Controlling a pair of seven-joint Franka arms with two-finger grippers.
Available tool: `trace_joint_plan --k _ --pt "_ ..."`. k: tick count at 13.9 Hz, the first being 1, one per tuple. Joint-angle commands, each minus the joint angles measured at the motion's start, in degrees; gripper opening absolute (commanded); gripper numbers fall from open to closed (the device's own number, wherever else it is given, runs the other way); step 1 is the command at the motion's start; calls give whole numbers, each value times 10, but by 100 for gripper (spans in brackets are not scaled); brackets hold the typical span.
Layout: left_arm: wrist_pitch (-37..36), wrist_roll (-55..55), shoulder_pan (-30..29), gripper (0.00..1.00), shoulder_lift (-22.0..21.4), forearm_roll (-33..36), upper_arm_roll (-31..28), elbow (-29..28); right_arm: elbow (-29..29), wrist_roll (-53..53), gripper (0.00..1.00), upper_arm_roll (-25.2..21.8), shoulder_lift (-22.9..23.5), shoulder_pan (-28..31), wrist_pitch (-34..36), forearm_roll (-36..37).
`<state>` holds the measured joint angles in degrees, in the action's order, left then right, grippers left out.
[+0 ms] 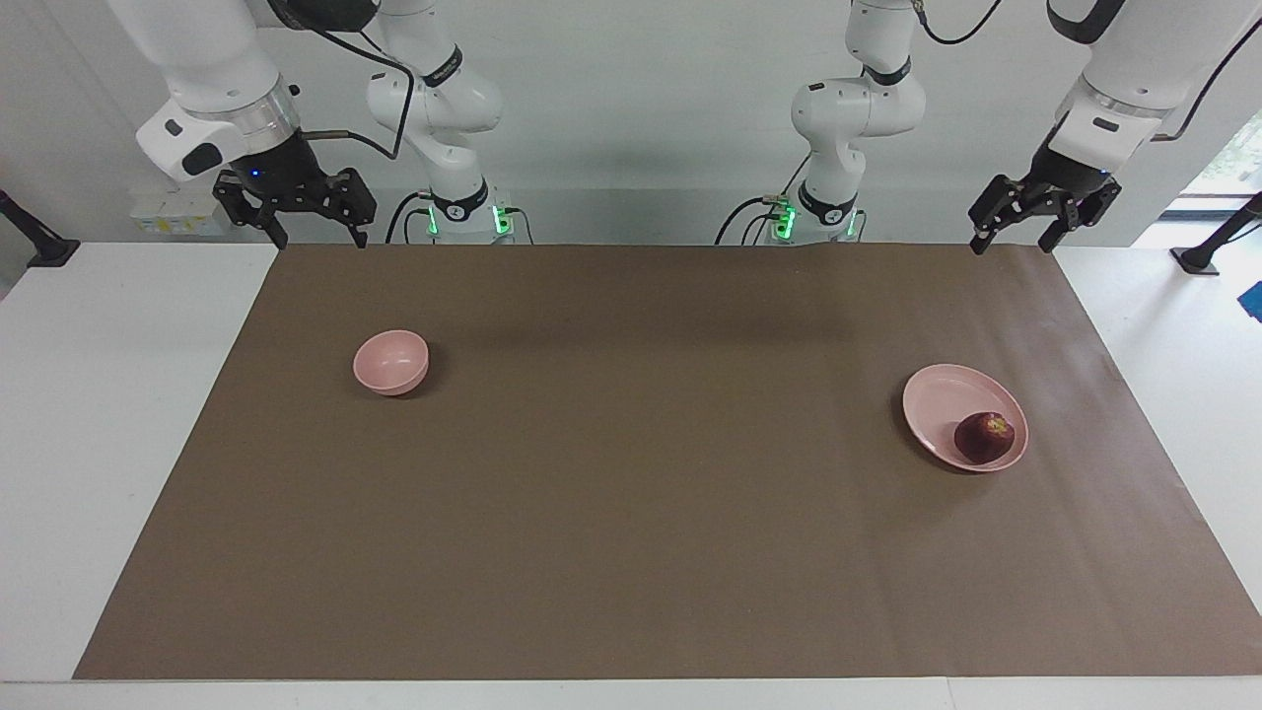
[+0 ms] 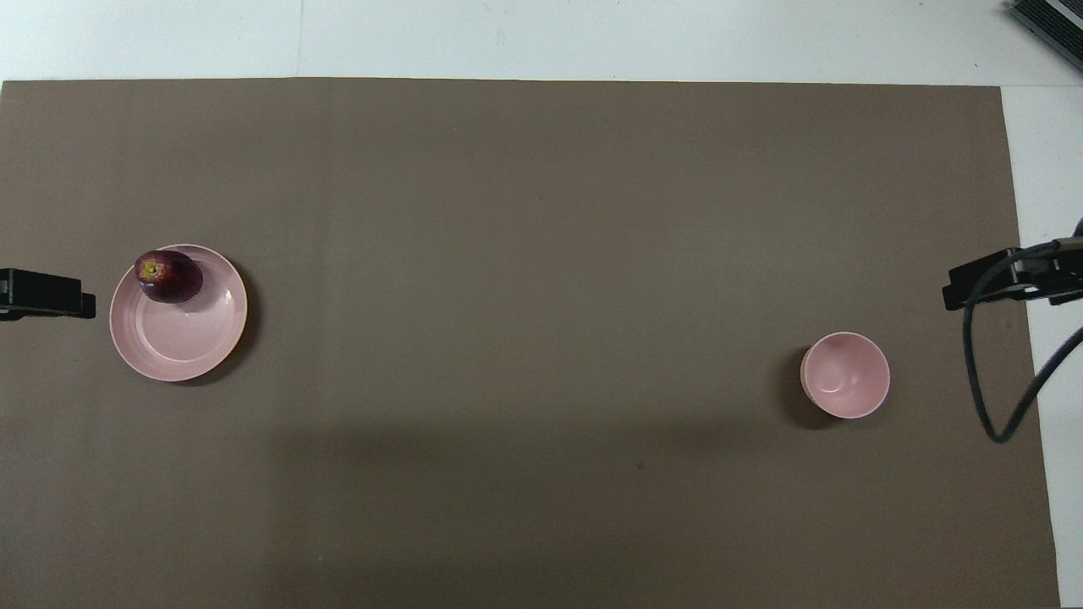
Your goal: Move apple from plate to bowl
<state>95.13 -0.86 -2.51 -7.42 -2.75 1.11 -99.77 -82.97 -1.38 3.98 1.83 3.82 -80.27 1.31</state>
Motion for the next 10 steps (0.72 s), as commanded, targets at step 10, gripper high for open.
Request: trace_joint_plan --k 10 --pt "341 2 -63 100 186 8 1 -75 -12 -1 100 2 -10 3 6 -10"
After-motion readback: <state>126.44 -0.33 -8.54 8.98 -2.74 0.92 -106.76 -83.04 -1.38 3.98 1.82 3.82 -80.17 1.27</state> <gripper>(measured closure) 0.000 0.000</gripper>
